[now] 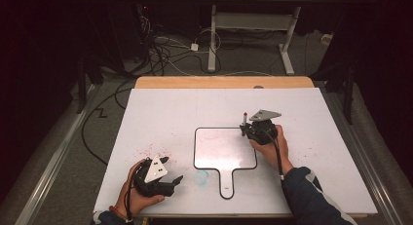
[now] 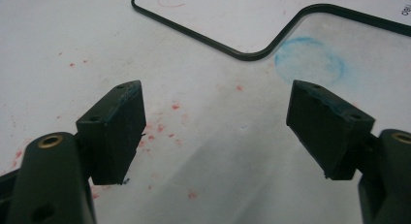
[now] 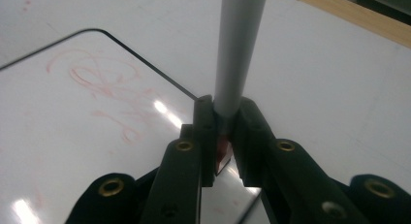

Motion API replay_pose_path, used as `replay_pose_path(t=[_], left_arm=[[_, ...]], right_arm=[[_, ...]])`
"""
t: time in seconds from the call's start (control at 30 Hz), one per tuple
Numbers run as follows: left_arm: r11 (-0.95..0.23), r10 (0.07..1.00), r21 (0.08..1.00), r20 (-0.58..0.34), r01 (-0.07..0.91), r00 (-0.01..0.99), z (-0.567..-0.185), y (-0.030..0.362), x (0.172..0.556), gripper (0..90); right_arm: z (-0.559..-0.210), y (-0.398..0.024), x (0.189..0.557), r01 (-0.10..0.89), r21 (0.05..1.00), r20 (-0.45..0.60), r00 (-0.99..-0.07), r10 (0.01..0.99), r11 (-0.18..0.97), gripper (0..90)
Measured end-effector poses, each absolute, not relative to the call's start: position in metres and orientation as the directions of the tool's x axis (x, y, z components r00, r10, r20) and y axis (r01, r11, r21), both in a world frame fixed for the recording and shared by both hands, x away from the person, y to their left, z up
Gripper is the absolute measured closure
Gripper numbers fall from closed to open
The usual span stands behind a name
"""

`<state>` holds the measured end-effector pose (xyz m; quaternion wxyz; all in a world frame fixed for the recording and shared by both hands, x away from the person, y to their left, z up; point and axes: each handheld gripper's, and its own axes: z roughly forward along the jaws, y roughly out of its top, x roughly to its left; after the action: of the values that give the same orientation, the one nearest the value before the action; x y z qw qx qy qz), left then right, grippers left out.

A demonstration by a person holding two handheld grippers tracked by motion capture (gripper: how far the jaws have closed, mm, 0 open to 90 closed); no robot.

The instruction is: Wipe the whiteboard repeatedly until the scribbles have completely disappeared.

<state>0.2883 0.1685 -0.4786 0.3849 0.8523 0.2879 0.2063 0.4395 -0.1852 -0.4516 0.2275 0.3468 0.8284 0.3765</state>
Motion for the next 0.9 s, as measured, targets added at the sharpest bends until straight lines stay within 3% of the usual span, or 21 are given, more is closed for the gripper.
replay_pose_path(t=[0.23, 0.47, 0.67, 0.77, 0.9], left_arm=[[-0.539, 0.646, 0.775, 0.130, 0.330, 0.752, -0.479, 0.168, 0.288, 20.9], [-0.535, 0.646, 0.778, 0.126, 0.329, 0.753, -0.479, 0.169, 0.288, 20.9], [-0.533, 0.649, 0.780, 0.127, 0.329, 0.750, -0.478, 0.171, 0.286, 20.9], [-0.532, 0.650, 0.781, 0.128, 0.327, 0.749, -0.478, 0.171, 0.286, 20.9], [-0.531, 0.651, 0.781, 0.127, 0.330, 0.748, -0.478, 0.171, 0.286, 20.9]], right_arm=[[-0.455, -0.145, 0.444, 0.378, 0.790, -0.085, -0.712, 0.697, 0.483, 81.7], [-0.456, -0.116, 0.447, 0.337, 0.782, -0.126, -0.739, 0.662, 0.524, 81.7], [-0.452, -0.132, 0.450, 0.364, 0.754, -0.167, -0.699, 0.696, 0.547, 81.7], [-0.450, -0.147, 0.451, 0.351, 0.733, -0.237, -0.670, 0.703, 0.582, 81.7], [-0.449, -0.172, 0.453, 0.391, 0.743, -0.207, -0.637, 0.743, 0.543, 81.7]])
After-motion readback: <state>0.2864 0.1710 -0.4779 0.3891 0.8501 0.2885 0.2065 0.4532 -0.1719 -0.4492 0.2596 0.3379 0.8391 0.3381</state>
